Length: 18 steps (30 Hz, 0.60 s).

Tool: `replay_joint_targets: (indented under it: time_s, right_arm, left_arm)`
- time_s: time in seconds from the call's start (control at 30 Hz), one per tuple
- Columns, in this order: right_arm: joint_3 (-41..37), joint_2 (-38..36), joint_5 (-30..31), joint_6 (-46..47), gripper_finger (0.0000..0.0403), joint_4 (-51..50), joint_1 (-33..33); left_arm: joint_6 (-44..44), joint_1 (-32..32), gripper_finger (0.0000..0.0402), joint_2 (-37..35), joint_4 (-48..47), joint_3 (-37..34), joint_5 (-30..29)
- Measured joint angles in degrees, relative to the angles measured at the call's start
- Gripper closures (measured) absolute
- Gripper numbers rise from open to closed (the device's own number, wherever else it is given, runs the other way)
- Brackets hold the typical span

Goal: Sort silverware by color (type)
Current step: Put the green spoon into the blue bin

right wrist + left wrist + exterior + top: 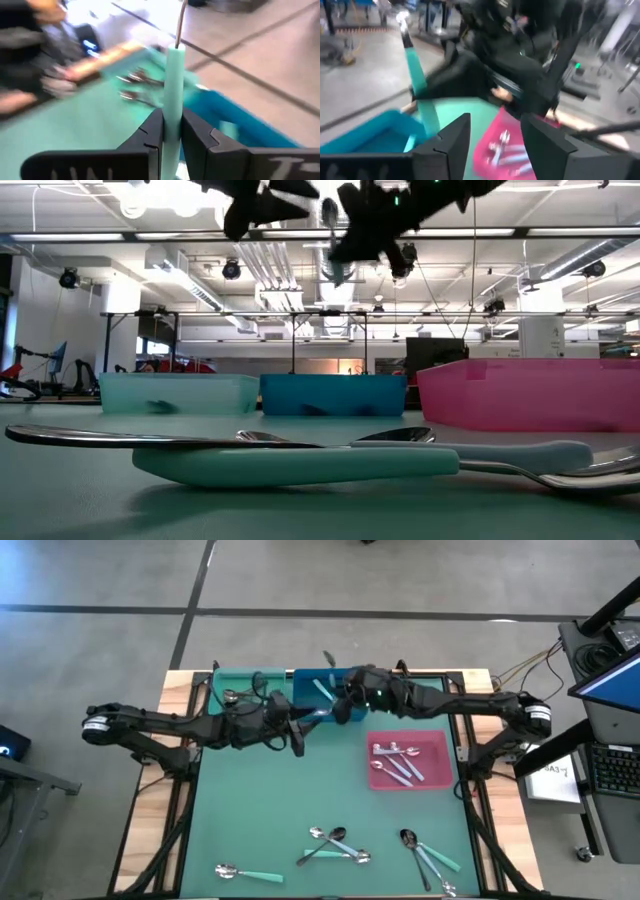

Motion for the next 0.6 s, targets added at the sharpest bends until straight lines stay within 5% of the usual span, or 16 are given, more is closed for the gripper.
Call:
replay_joint_targets:
  time_s: [0.3, 0.6]
  right_arm:
    - [-0.24, 8.75, 0.94, -10.83, 0.0368, -2.87, -10.18]
    - [2.18, 20.1, -0.74, -12.98, 0.0368, -5.0, -12.83]
  left_arm:
    - [-4.88, -1.43, 0.024, -0.14, -12.8, 0.0, 8.63]
    - [-9.12, -4.88, 0.0239, -1.33, -27.59, 0.0, 10.02]
